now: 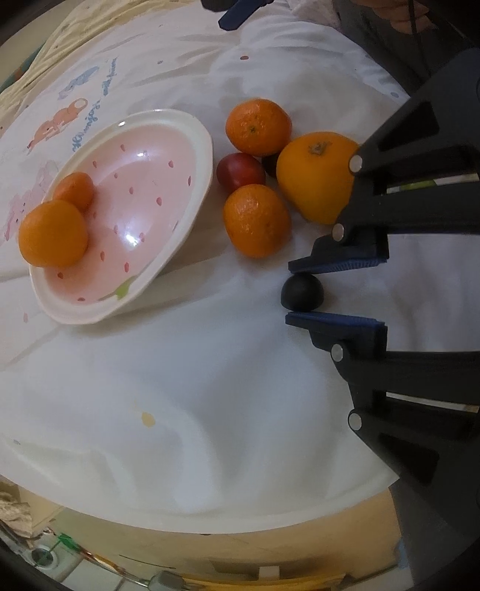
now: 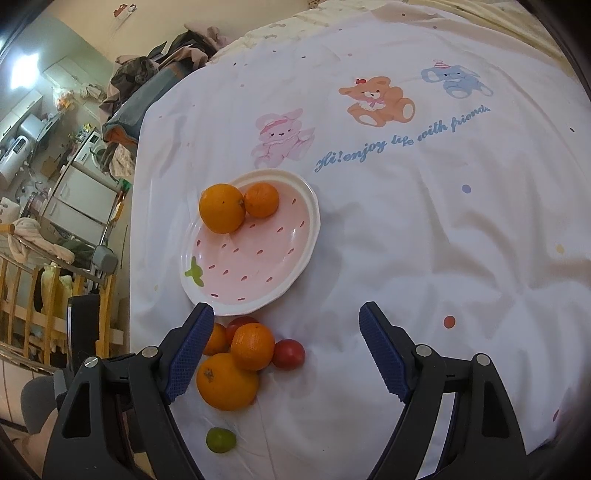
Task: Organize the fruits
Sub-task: 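Grasp another mandarin with the right tool while the left tool holds the plum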
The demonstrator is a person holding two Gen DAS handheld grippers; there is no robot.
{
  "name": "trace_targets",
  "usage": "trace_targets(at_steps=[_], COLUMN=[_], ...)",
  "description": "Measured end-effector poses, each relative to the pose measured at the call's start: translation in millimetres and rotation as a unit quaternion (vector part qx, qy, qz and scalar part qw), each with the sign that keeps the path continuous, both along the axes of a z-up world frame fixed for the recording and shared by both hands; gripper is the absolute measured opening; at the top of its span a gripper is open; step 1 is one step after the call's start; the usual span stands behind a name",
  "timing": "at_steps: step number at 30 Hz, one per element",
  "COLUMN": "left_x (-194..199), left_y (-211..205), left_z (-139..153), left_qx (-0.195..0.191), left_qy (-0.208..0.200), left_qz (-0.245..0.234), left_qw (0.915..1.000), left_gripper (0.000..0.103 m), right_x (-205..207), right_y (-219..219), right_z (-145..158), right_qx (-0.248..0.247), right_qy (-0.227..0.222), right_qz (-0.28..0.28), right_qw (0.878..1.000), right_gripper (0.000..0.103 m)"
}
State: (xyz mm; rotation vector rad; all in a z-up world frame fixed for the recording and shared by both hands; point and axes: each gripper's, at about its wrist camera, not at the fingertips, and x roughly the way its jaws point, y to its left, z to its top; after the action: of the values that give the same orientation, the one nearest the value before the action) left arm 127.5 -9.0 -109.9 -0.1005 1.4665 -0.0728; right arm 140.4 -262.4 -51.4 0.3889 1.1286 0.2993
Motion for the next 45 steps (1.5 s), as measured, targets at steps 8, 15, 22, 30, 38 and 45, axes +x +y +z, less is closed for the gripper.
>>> trace_targets(at_steps=[8,15,22,30,38,45], left_x=[3,8,6,7,6,7], left_y=[-6,7,10,5,6,10], left_z=[30,40,47,50,52,49], left_qx=[-0.01,-0.008,-0.01,-0.011,0.001,0.012], left_qy=[-0.036,-0.059,-0.077,-0.084,-0.095,-0.101], left_qz=[0.011,0.023,0.025,0.02,0.02,0.021], left_qw=[0.9993,0.9979,0.9967,0.9962,0.9953,0.9945], left_gripper=[0.016,0.016,0.017,0.017,0.017,0.017], right_x=[-1,3,6,5,7,6], right_y=[4,43,70,87,86,74], right_z=[-9,-18,-38,-55,-54,-42], right_qx=[0.008,-0.029,-0.051,-0.087,-0.08,-0.052], right_qy=[0.024,0.027,0.043,0.052,0.046,0.03], right_qz=[0.012,0.076,0.12,0.146,0.151,0.13], right_qw=[1.0,0.996,0.991,0.984,0.984,0.99], right_gripper=[0.083,0.074,0.073,0.064,0.043,0.043])
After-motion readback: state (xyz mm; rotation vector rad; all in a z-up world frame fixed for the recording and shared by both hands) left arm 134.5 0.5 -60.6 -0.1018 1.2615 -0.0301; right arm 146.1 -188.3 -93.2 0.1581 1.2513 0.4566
